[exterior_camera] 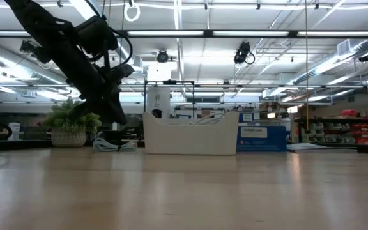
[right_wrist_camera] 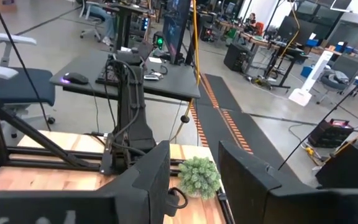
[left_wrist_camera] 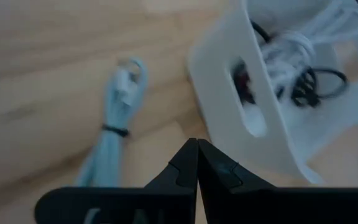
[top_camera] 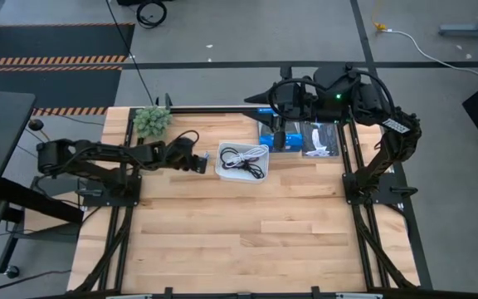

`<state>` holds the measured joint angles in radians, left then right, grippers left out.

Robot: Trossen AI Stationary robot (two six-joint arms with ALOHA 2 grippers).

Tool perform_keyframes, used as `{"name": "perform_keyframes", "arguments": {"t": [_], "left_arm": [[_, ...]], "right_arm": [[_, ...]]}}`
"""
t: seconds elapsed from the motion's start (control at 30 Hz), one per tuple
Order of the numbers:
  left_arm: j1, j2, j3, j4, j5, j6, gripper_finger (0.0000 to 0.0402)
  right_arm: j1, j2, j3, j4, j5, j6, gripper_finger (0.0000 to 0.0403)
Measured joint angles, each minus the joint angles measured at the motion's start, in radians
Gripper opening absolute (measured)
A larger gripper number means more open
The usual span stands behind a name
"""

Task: Pick and place USB-C Cables
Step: Put the light blue charger cable into the white bin

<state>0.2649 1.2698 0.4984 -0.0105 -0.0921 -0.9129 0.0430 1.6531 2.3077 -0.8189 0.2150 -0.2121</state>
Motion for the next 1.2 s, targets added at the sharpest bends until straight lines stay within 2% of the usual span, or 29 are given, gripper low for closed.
{"name": "perform_keyframes", "arguments": {"t": [0.1, 0.3, 0.57, 0.7, 0.83, 1.03, 1.2], "left_arm": [[0.005, -0.006, 0.001, 0.002, 0.039, 0.007, 0.0013], [0.006, -0.006, 0.000, -0.059, 0.029, 0.134, 0.0029], [0.005, -0.006, 0.000, -0.149, -0.024, 0.294, 0.0100], [0.000, -0.006, 0.027, -0.281, -0.089, 0.378, 0.0126], [-0.030, 0.007, 0.033, -0.313, -0.131, 0.448, 0.0130], [-0.062, 0.033, 0.033, -0.284, -0.206, 0.454, 0.0130], [-0.078, 0.096, 0.033, -0.254, -0.204, 0.453, 0.0130]], "right_arm": [[0.007, 0.000, 0.000, 0.000, 0.000, 0.004, 0.0142], [0.017, 0.004, 0.001, -0.002, 0.000, 0.002, 0.0142], [0.026, 0.032, 0.001, -0.030, -0.001, 0.004, 0.0142], [0.033, 0.032, 0.000, -0.040, -0.001, 0.004, 0.0142], [0.033, 0.032, 0.000, -0.026, -0.001, 0.004, 0.0142], [0.033, 0.032, 0.000, -0.021, -0.001, 0.004, 0.0142], [0.033, 0.032, 0.000, -0.019, -0.001, 0.010, 0.0142]]}}
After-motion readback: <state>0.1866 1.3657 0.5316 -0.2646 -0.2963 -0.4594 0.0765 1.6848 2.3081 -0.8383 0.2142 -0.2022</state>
